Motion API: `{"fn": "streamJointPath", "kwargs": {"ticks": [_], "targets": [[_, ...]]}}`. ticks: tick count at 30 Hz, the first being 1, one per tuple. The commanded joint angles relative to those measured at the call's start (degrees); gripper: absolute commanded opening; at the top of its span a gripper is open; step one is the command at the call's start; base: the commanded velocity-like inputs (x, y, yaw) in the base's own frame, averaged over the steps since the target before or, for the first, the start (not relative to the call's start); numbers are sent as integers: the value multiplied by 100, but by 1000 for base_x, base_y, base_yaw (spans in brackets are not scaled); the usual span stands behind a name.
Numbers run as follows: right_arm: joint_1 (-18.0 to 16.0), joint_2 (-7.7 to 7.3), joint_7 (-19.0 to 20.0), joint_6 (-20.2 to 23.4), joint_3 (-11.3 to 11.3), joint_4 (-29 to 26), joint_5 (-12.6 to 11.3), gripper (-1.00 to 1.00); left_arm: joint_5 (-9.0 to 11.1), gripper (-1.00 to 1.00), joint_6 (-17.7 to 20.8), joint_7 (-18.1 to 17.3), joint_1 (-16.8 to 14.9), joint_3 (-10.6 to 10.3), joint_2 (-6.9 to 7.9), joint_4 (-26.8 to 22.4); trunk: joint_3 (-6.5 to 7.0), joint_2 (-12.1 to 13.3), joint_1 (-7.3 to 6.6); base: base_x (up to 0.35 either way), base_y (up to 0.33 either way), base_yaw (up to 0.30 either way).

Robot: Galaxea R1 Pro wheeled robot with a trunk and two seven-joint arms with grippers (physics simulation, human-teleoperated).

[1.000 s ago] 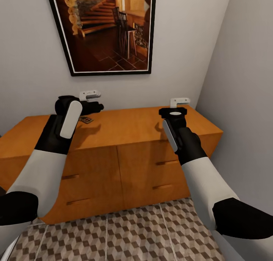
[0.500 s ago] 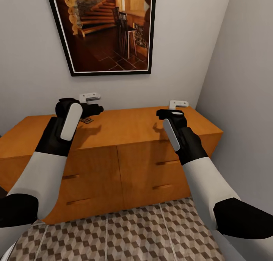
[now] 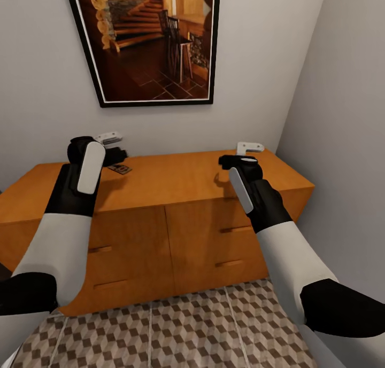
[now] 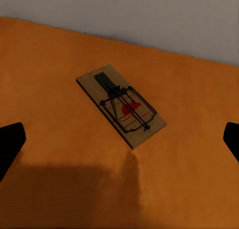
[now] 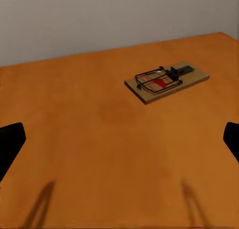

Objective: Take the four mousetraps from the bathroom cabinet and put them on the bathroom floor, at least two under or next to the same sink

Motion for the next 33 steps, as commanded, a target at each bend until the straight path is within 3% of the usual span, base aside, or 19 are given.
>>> {"fn": "streamJointPath", "kwargs": {"ticks": [1, 6, 11, 19, 33], "targets": [[-5, -1, -48, 50, 14, -7, -60, 100, 60, 100, 9, 172, -12, 4, 0, 13, -5, -3, -1, 0, 0, 0], [-5, 7, 19, 214, 12, -25, -65, 100, 59, 100, -1, 595, -43, 60, -22, 59, -5, -3, -1, 0, 0, 0], [-5, 9, 90, 277, 10, -34, -176, 100, 57, 100, -13, 803, -54, 98, -77, 58, -5, -3, -1, 0, 0, 0], [-5, -18, 126, 309, 8, -28, -462, 100, 53, 100, -41, 899, -59, 128, -361, 99, -5, -3, -1, 0, 0, 0], [-5, -43, 134, 314, 8, -28, -517, 100, 75, 100, -65, 911, -59, 156, -485, 64, -5, -3, -1, 0, 0, 0]]}}
